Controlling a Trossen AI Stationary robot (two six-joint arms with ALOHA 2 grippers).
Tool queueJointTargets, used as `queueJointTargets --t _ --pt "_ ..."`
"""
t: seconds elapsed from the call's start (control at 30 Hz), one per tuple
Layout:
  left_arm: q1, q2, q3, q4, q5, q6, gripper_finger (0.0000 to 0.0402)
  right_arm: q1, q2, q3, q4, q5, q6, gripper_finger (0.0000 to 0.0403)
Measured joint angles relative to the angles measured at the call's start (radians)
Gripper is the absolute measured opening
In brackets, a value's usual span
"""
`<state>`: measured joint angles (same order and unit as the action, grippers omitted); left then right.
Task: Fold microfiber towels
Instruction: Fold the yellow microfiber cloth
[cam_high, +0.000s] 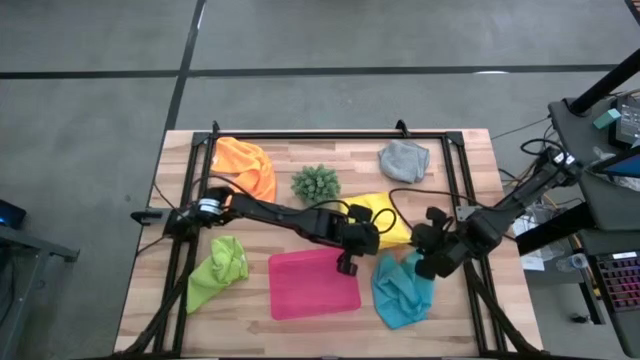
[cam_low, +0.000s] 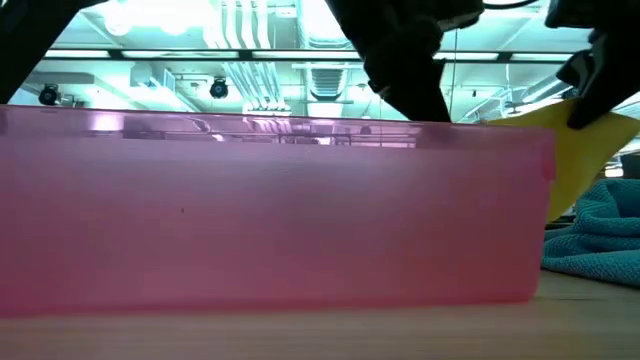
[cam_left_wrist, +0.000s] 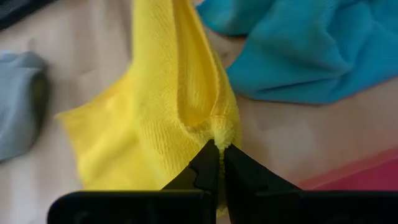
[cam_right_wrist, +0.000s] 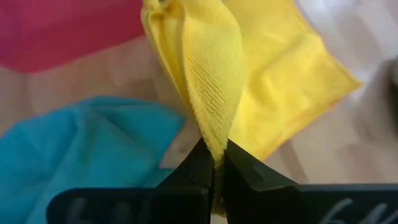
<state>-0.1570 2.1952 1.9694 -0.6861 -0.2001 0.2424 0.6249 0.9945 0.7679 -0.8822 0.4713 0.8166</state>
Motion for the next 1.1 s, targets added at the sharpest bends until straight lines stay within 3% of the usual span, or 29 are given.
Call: queueJointTargets --t 0.37,0.73,0.87,1.1 --pt "0.034 -0.034 0.0 -0.105 -0.045 -0.001 0.0 -0.211 0.155 0.146 -0.127 -0.053 -0.282 0.0009" --pt "0.093 -0.034 -0.066 -0.101 -0.1 -0.026 0.0 -0.474 0.206 0.163 -0.101 -0.06 -0.592 0.0009" --pt "0.113 -0.034 -0.079 -0.104 -0.101 -0.027 0.0 -0.524 0.211 0.162 -0.085 -0.147 -0.659 0.0009" --pt "0.124 -0.034 -0.078 -0.11 -0.101 0.006 0.0 -0.569 0.225 0.162 -0.054 -0.146 -0.713 0.0009"
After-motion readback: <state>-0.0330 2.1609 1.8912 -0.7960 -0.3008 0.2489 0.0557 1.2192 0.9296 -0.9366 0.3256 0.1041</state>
